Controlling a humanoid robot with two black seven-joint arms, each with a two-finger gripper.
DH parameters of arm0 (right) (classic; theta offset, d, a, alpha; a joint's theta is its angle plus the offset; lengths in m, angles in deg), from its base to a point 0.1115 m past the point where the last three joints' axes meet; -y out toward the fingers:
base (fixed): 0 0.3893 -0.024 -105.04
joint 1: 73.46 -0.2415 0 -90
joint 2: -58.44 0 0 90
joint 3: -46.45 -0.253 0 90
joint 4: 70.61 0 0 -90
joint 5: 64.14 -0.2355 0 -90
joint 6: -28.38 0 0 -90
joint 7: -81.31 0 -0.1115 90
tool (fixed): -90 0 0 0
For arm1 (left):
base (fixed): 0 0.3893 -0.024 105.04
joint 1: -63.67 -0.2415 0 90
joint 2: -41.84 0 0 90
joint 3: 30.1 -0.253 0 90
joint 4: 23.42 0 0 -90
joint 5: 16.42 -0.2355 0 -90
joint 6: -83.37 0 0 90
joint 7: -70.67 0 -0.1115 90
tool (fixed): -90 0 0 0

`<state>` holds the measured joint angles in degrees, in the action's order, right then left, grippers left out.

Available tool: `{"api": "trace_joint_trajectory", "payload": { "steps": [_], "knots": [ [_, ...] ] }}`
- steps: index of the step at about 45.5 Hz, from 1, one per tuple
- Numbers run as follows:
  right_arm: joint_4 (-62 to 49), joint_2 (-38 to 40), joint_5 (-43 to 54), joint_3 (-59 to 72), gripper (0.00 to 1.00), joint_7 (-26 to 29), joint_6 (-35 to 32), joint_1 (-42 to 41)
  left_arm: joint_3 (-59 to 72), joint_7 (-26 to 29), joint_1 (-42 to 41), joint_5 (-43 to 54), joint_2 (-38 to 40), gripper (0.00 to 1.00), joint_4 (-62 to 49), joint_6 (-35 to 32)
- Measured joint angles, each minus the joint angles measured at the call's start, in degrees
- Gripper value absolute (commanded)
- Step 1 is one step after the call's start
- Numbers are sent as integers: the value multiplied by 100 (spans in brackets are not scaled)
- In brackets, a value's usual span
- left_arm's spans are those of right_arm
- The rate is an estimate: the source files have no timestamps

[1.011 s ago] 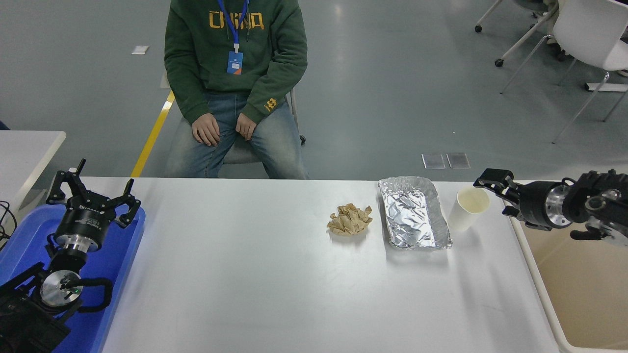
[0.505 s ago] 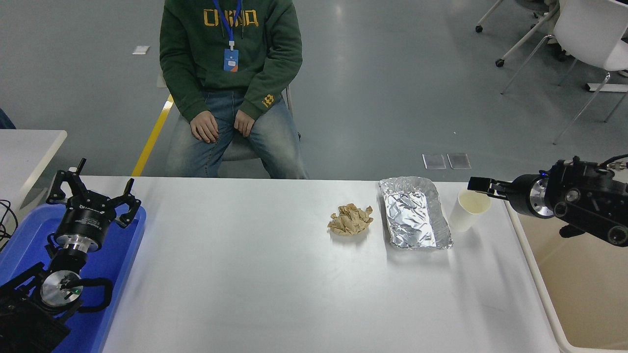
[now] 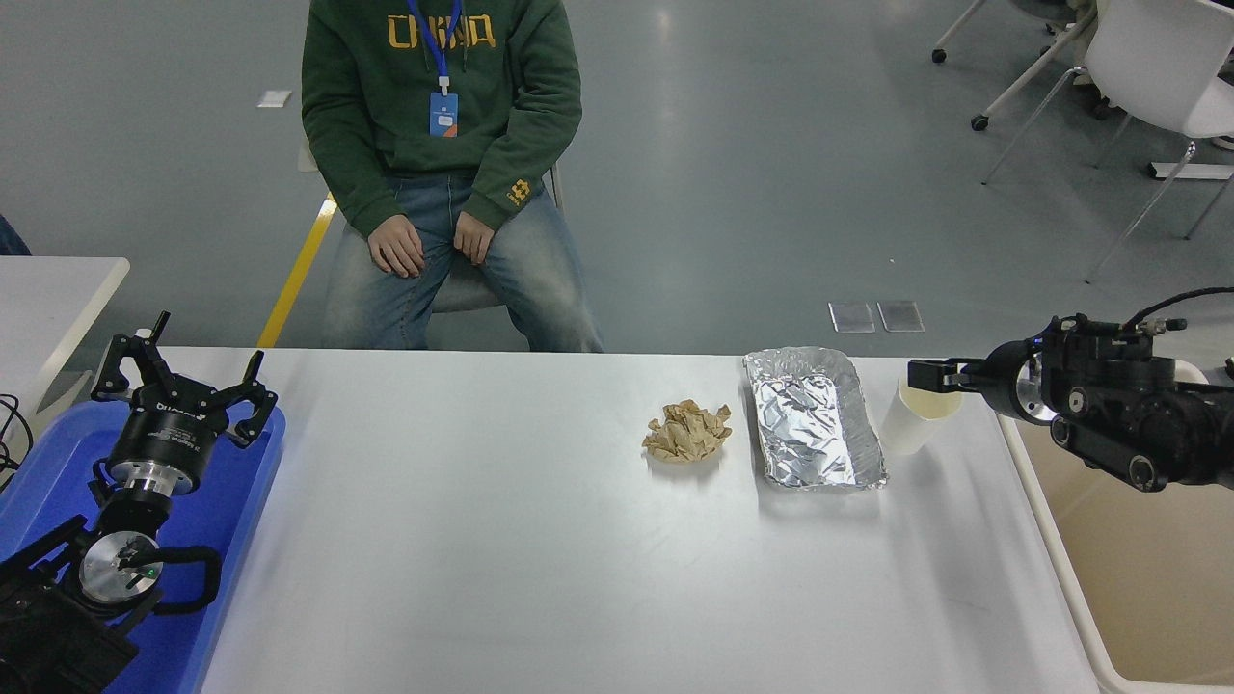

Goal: Clean the table surface

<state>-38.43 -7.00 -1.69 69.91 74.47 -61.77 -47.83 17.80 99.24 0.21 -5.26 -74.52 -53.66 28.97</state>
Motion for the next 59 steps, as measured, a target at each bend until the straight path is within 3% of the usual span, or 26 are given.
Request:
{"api": "trace_joint_trajectory", "payload": {
  "steps": [26, 40, 49, 59],
  "knots": [
    [-685, -328, -726, 132, 98, -44, -29, 440, 0, 0, 0, 0, 0, 100, -1, 0],
    [-1057, -405, -1133, 114, 86, -45, -11, 592, 0, 0, -3, 0, 0, 100, 1, 0],
    [-1089, -419, -1381, 109, 71, -51, -18, 612, 0, 0, -6, 0, 0, 100, 1, 0],
    [-1046, -474, -1600, 112, 71, -108, -34, 588, 0, 0, -7, 0, 0, 100, 1, 0]
  ]
}}
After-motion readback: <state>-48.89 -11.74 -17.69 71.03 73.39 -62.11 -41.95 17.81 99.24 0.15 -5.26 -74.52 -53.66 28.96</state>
